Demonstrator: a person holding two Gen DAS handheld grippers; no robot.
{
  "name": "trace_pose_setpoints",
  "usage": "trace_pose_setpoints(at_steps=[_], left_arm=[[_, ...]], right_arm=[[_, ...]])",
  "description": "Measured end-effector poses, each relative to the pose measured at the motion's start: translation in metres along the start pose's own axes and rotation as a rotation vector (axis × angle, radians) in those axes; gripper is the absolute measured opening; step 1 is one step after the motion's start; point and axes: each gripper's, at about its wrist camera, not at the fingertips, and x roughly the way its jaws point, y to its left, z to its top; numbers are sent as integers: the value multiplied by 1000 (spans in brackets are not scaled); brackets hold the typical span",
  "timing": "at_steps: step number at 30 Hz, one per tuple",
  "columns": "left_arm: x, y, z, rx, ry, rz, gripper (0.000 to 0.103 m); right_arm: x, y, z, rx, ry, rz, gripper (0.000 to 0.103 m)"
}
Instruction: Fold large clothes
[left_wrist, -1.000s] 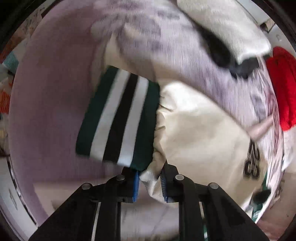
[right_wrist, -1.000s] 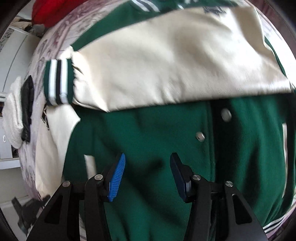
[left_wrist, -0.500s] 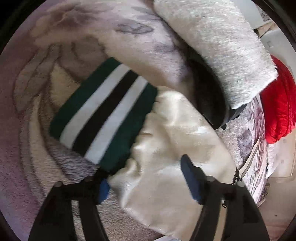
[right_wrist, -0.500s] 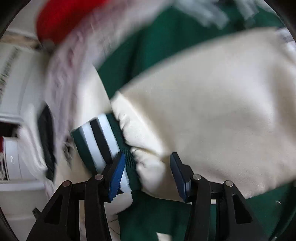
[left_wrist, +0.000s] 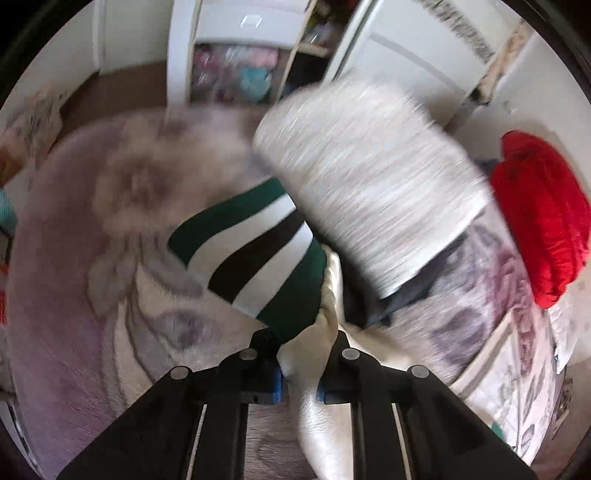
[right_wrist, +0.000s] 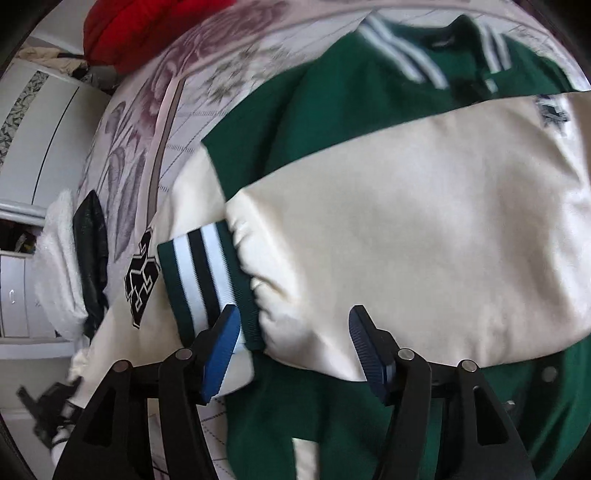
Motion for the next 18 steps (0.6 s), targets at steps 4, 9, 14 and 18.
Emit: trace_pose_setpoints(at_steps=[4,9,14,18], left_arm=[[-29,-52,17,59,-93,-47,9],[-77,-136,8,243,-225,-117,9],[-124,-227,-44,487,-283,-205,9],[-144,-298,-117,674,-216,-313,9]], right_arm=[[52,24,2,-73,96,2,63],[24,30,12,-164,86,-34,63],[-25,-18,12,-125,26,-210,90],[-45,-65,13,-126,13,-386,90]])
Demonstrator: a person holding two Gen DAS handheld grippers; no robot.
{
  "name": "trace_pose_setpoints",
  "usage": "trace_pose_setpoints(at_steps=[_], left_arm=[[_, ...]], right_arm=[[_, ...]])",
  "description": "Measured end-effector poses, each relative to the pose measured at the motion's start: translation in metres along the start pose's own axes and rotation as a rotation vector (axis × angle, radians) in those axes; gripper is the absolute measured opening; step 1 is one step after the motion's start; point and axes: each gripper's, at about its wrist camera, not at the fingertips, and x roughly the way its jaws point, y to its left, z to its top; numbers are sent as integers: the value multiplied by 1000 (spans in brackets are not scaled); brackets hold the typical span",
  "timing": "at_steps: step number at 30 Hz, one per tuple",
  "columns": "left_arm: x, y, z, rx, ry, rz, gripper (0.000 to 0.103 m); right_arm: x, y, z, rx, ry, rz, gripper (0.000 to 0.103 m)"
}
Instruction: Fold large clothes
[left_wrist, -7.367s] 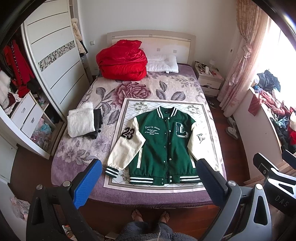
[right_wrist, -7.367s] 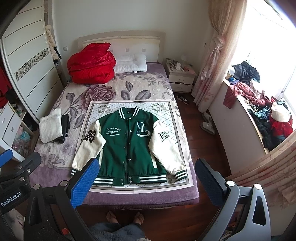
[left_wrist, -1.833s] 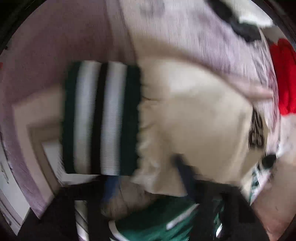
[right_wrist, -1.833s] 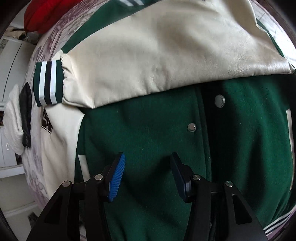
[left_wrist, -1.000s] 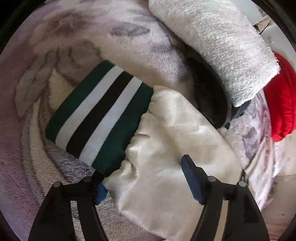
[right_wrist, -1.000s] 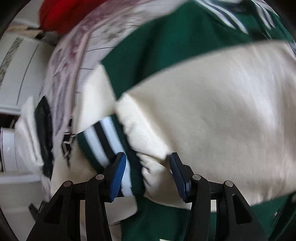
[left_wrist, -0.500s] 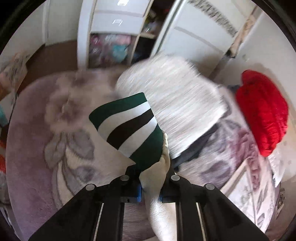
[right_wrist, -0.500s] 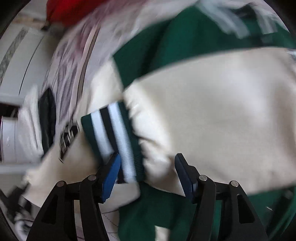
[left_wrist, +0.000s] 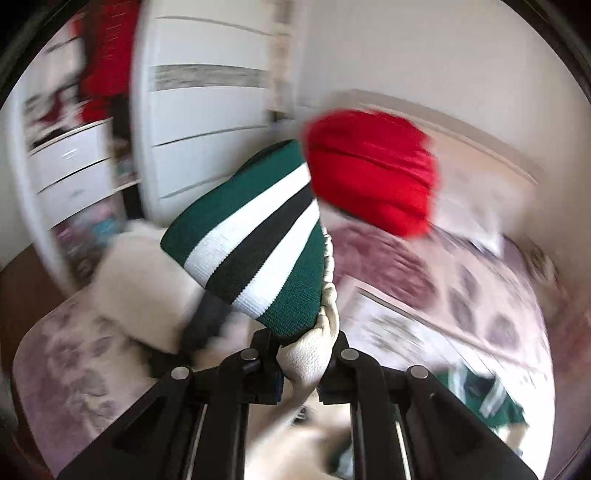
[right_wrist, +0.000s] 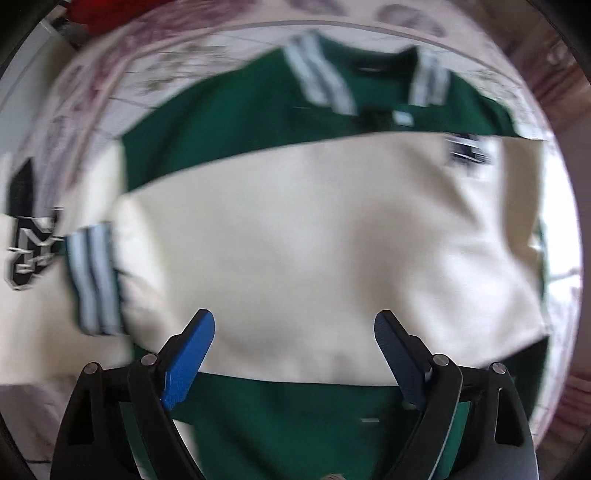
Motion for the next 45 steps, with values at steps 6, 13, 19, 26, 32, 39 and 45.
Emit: trace_pose_setpoints(at_steps=[6,13,19,26,32,39,45], left_arm=[[-2,-160,-59,202,143,-240,9],[3,-314,-164,390,319,-399,9],[22,-398,-245,519,429,-406,10],[50,-406,-274,542,576,-474,73],[32,-355,-229,408,528,-511,103],[45,-215,-179,215,447,-94,103],[93,-117,-177,52,505,118,103]], right_arm=[[-12,-101,-11,72,-52,-77,90],[-20,-273,-48,343,-34,-47,90],[-11,-364,-91,445,3,-67,90],[-3,-399,-115,494,32,57,90],[-22,-419,-109,620,-46,226,90],[-27,-374,-53,621,-124,425,90],[33,-332,4,509,-10,426,33]])
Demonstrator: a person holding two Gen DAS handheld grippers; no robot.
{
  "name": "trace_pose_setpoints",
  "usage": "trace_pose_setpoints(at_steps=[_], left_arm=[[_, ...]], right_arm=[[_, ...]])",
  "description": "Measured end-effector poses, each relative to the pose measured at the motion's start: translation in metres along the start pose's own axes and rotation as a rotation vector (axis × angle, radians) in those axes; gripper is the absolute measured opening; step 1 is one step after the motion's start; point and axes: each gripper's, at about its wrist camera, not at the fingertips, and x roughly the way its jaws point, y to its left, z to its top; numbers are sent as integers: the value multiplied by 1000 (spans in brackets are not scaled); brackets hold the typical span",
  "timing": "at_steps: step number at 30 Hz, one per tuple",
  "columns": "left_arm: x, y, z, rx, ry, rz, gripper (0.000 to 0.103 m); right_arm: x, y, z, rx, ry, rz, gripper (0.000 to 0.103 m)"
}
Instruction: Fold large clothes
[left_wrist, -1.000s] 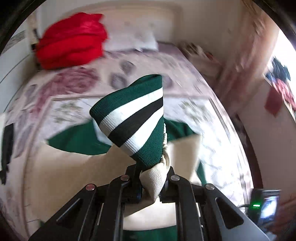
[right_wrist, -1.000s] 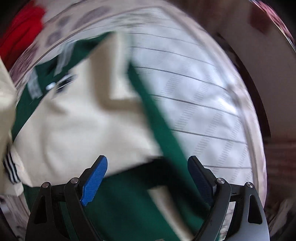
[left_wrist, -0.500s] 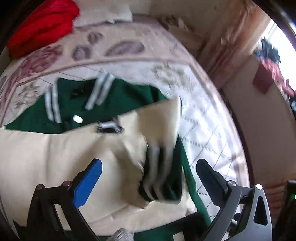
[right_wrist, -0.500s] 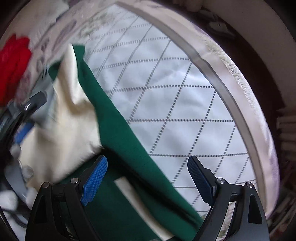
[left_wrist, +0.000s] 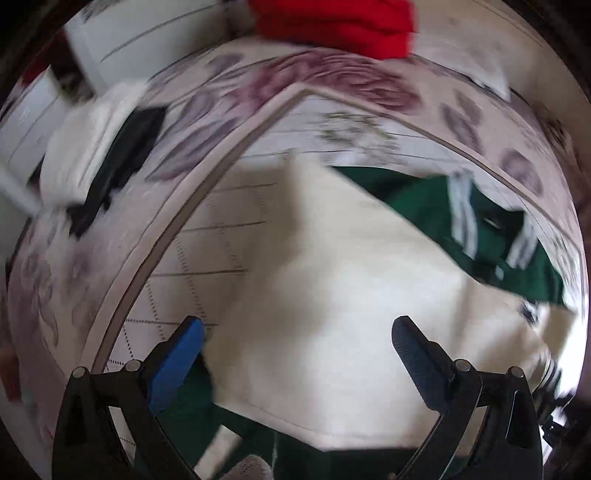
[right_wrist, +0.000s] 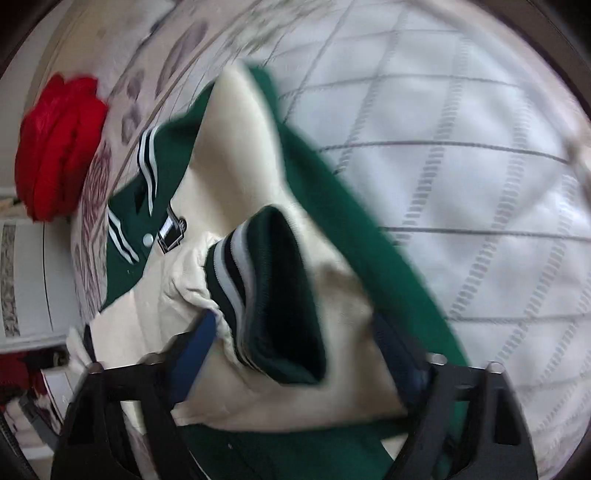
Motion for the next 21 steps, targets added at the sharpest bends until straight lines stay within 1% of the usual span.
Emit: trace_pose_setpoints(at_steps=[1,2,5,7,8,9,10,12,13,14,15,17,18,19,20,21], left_arm=[[3,8,1,-18,-1,11,103],[4,14,2,-26,-6,14,103],[9,16,4,-33,-1,13,103],[22,14,6,-28,26,14,103],[31,12,6,-23,35,9,103],[42,6,11,-22,40,5,103],[50,5,12,-21,52,5,103],[67,-2,15,-4,77,2,103],[73,-4,17,6,79,11,103],[79,-6,19,14,81,13,103],[83,-7,21,19,82,13,103],[84,-7,24,28,84,9,103],[80,-7,26,31,87,9,103],[74,-8,28,31,83,8,103],[66,-9,29,38,67,8,103],[55,-11,30,50,38,11,103]], right_arm=[[5,9,2,-41,-7,-34,14],[1,15,-1,-64,-42,-57,11],[-35,34,-12,-92,-198,-111,9],[-61,34,-14,-54,-278,-131,9],[-66,31,-12,-34,-290,-149,9],[-65,26,-9,-13,-278,-190,9],[-54,20,-3,1,-235,-215,9],[-29,1,2,69,-152,-252,16],[-10,-8,8,69,-74,-289,29],[-3,-12,10,75,-36,-312,43],[-3,-19,13,107,-26,-320,47],[-19,-23,15,169,-53,-315,47],[-32,-20,13,180,-81,-331,49],[-43,-15,11,184,-115,-325,49],[-59,-6,4,174,-182,-274,49],[-68,4,-1,147,-230,-209,49]])
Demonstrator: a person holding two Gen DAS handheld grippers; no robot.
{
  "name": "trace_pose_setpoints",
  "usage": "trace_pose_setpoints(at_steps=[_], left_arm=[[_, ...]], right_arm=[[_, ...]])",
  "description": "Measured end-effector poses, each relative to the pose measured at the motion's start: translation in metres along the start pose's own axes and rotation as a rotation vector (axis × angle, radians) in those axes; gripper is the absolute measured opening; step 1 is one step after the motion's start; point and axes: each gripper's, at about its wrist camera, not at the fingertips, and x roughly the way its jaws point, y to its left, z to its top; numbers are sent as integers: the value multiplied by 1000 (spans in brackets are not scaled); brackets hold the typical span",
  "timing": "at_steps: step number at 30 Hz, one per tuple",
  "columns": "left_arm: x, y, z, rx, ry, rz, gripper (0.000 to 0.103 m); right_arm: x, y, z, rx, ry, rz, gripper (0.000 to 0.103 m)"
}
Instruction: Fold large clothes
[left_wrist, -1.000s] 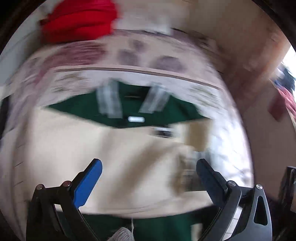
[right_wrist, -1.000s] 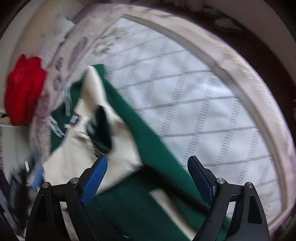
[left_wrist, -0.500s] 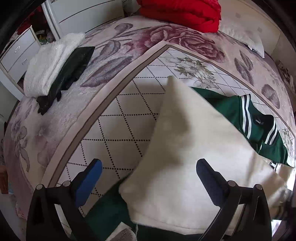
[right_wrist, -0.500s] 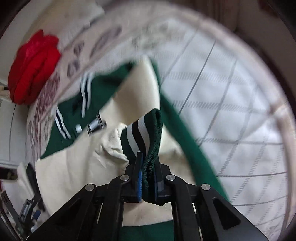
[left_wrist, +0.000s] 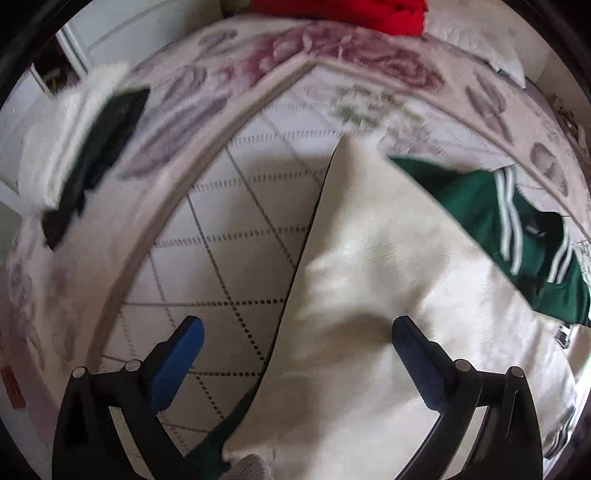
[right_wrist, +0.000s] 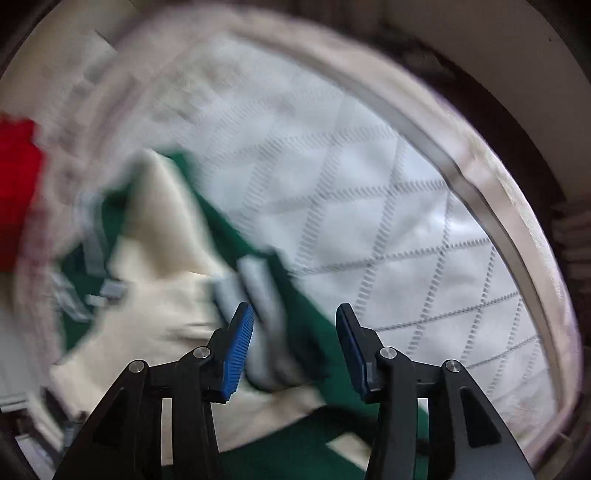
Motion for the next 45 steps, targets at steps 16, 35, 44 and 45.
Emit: trace_pose_setpoints(at_steps=[16,35,44,45], left_arm=[[12,-8,-2,73,10,-4,103],[-16,30,-274,402,328,-27,103],[-16,39,-271,398,317,-53,103],[-15,42,-270,398,314,-52,103]], right_arm=[[89,117,-22,-330,267,8,37],[36,14,-336,-302,564,16,17],[-18,46,-374,-338,506,78,9],[-17,51,-379,-370,518,78,9]])
